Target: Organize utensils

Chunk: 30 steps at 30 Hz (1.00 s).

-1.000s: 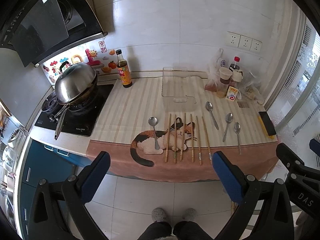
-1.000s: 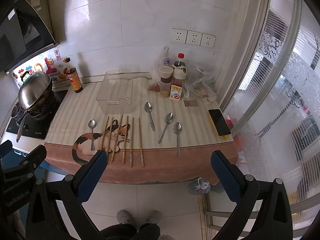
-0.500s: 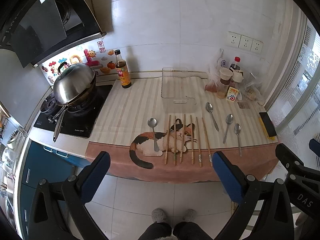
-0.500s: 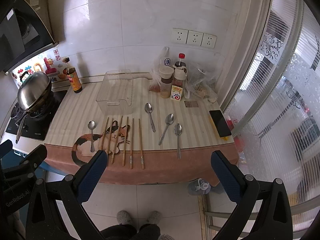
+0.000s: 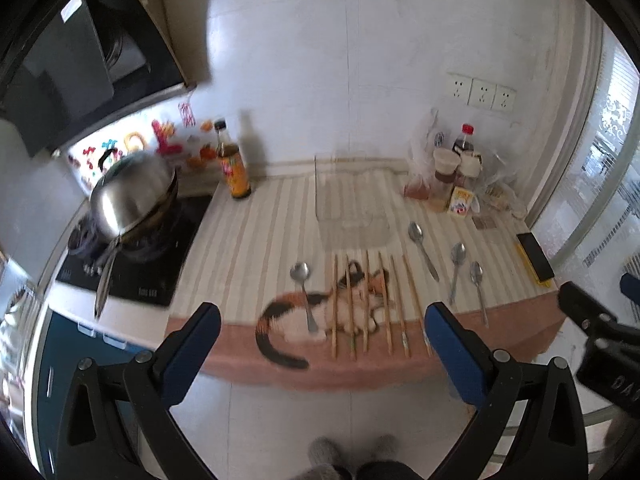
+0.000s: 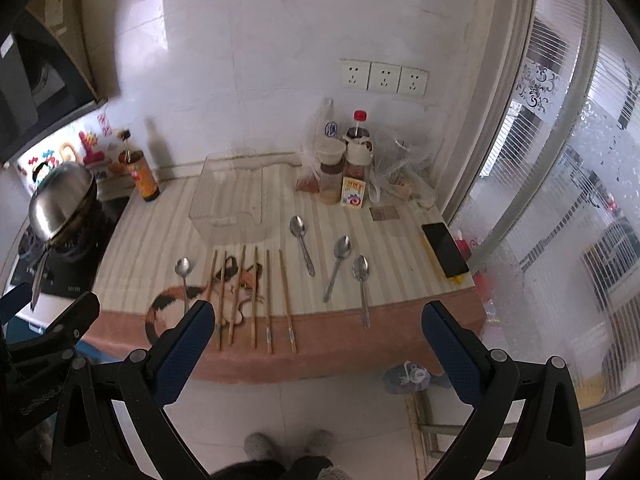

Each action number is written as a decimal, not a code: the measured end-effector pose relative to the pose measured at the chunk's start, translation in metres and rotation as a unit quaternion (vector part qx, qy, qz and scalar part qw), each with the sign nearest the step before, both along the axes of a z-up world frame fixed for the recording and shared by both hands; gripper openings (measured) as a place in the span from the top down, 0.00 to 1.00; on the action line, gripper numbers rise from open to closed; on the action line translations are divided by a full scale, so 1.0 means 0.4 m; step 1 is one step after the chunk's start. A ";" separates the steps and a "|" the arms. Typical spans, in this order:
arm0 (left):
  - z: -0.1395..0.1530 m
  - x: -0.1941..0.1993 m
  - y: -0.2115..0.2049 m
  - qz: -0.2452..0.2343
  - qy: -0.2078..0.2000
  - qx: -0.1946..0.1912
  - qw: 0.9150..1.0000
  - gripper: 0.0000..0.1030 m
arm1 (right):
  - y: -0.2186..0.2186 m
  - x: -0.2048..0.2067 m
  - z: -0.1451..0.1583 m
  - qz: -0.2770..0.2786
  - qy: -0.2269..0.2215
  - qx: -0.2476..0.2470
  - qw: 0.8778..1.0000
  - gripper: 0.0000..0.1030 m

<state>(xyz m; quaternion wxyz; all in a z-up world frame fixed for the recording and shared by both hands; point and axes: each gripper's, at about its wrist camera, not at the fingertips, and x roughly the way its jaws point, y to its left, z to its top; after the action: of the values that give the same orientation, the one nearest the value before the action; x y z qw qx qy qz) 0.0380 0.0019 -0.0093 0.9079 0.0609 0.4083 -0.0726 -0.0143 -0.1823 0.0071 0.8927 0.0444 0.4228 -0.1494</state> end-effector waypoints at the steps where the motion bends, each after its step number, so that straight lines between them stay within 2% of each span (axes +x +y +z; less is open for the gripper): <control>1: -0.009 0.017 0.009 -0.002 -0.004 -0.002 1.000 0.00 | 0.002 0.010 -0.005 -0.006 -0.006 -0.003 1.000 0.00; 5: -0.050 0.096 0.033 -0.009 -0.005 -0.010 1.000 0.00 | 0.007 0.071 -0.052 -0.023 -0.002 -0.007 1.000 0.00; 8: -0.100 0.161 0.036 -0.007 0.000 0.002 1.000 0.00 | 0.002 0.128 -0.101 -0.028 0.004 -0.006 1.000 0.00; 11: -0.176 0.236 0.031 -0.007 0.034 0.016 0.999 0.00 | -0.012 0.198 -0.171 -0.027 0.023 0.004 0.999 0.01; 16: -0.332 0.342 0.026 0.001 0.127 0.006 0.992 0.00 | -0.045 0.325 -0.343 0.008 0.094 0.062 0.994 0.39; 17: -0.378 0.364 0.022 -0.001 0.157 -0.004 0.988 0.02 | -0.049 0.344 -0.378 0.016 0.106 0.071 0.992 0.41; 18: -0.414 0.378 0.019 0.000 0.180 -0.011 0.984 0.03 | -0.056 0.375 -0.431 0.029 0.127 0.080 0.988 0.48; 19: -0.439 0.385 0.010 0.002 0.196 -0.017 0.980 0.07 | -0.059 0.390 -0.457 0.035 0.136 0.086 0.986 0.56; 20: -0.471 0.396 0.001 0.000 0.219 -0.032 0.975 0.12 | -0.069 0.414 -0.500 0.045 0.152 0.099 0.982 0.59; 22: -0.540 0.417 -0.025 -0.001 0.264 -0.055 0.963 0.21 | -0.084 0.452 -0.567 0.058 0.177 0.122 0.975 0.71; 25: -0.610 0.444 -0.071 0.000 0.306 -0.063 0.950 0.34 | -0.107 0.505 -0.662 0.078 0.217 0.155 0.961 0.79; 26: -0.637 0.456 -0.087 0.000 0.317 -0.062 0.947 0.43 | -0.114 0.521 -0.680 0.084 0.226 0.159 0.957 0.80; 27: -0.654 0.467 -0.096 0.002 0.322 -0.059 0.945 0.48 | -0.118 0.536 -0.698 0.094 0.231 0.164 0.954 0.83; 30: -0.699 0.495 -0.125 0.002 0.336 -0.044 0.941 0.56 | -0.127 0.574 -0.735 0.117 0.249 0.167 0.947 0.84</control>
<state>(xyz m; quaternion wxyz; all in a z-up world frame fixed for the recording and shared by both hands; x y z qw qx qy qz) 0.2360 -0.0480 -0.2889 0.7201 -0.0075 0.6859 -0.1048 0.2153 -0.2332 -0.2868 0.7502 0.1042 0.6525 0.0228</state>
